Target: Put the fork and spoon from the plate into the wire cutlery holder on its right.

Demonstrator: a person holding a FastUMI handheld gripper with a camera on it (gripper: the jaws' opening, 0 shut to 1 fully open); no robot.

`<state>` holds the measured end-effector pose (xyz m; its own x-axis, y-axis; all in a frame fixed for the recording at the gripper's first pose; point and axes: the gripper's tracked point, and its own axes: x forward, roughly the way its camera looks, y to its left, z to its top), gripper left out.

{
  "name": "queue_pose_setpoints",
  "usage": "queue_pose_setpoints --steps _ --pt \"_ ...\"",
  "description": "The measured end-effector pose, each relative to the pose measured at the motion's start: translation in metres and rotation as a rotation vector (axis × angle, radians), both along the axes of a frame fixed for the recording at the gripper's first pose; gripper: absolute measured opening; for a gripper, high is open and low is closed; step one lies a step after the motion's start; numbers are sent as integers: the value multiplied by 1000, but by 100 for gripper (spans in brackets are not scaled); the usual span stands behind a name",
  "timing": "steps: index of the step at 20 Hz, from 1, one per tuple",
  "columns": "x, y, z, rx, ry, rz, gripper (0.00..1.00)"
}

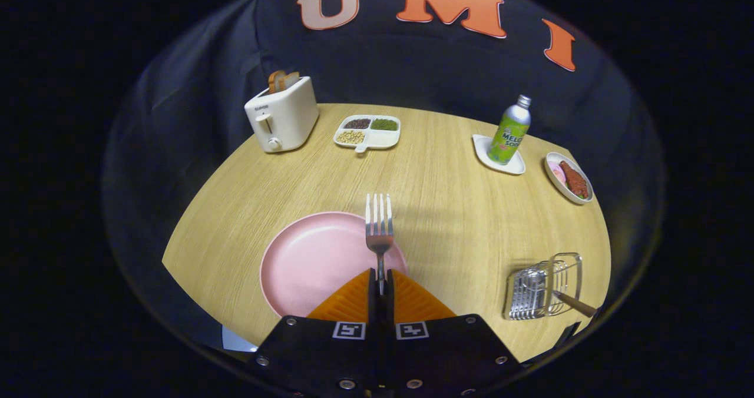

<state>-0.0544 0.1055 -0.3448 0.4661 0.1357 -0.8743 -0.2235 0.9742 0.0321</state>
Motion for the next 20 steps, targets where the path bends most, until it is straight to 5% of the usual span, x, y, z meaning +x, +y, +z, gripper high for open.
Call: queue_pose_setpoints --steps 10,20 --pt "13 -119 43 -57 -41 -131 4" --pt "-6 -181 34 -130 71 -127 4"
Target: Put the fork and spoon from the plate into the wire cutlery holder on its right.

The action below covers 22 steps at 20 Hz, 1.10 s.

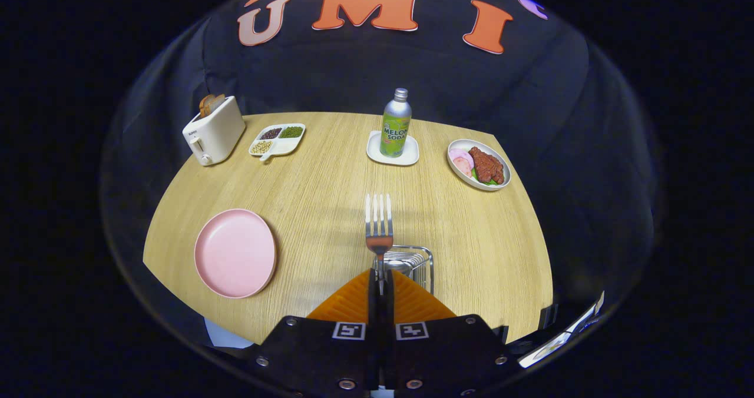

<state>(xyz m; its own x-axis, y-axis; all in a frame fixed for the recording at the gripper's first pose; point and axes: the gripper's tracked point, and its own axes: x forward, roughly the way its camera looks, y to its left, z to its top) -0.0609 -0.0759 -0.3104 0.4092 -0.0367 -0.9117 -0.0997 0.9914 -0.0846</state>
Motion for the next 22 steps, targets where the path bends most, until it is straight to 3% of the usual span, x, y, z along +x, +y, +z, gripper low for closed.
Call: queue_pose_setpoints --steps 5,18,22 --pt "-19 -11 -14 -6 96 2 4" --pt "-42 -32 -24 -103 309 155 4" --pt "-45 -35 -30 -121 368 168 4"
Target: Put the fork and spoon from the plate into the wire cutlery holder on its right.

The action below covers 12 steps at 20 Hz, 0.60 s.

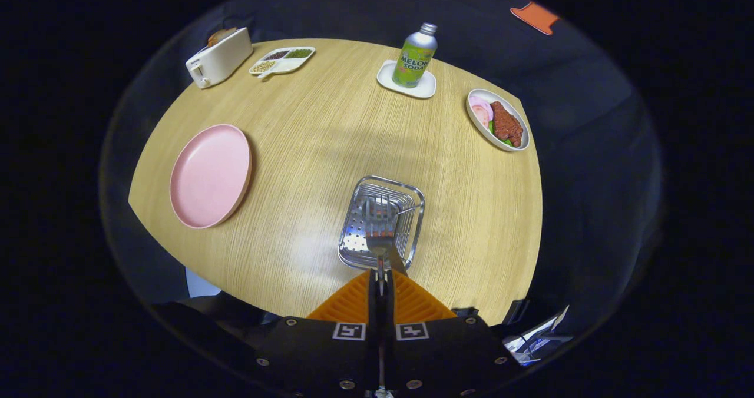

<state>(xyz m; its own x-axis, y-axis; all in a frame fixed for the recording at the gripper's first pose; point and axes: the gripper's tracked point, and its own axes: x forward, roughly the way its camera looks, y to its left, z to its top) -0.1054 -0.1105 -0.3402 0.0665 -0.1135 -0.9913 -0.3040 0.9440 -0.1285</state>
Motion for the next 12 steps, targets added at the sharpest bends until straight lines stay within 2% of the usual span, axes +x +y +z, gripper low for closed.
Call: queue_pose_setpoints --steps 5,12 --pt "5 -2 -6 -4 24 -21 5" --pt "23 3 -7 40 -19 -73 9"
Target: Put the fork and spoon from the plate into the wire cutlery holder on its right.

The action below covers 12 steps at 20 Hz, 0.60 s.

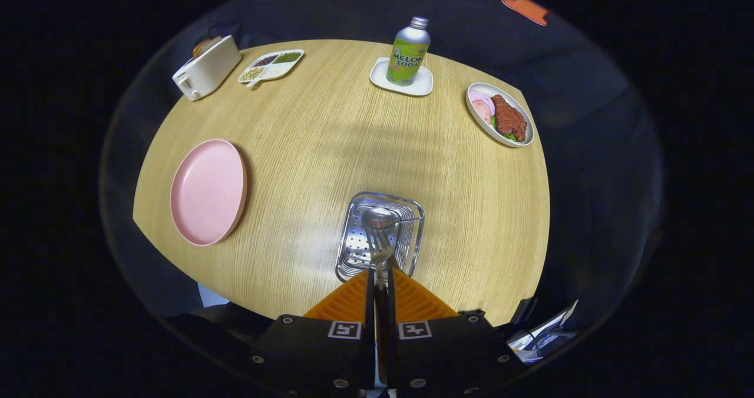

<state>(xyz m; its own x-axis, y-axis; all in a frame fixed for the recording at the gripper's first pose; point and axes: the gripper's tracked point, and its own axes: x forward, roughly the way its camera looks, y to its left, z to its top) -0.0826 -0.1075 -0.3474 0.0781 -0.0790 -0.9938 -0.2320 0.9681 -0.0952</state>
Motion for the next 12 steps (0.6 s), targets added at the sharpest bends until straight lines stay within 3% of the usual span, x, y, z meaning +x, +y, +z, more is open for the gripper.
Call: queue_pose_setpoints --steps 7,12 --pt "44 7 41 14 -232 -9 9" --pt "81 31 90 114 -421 -29 9"
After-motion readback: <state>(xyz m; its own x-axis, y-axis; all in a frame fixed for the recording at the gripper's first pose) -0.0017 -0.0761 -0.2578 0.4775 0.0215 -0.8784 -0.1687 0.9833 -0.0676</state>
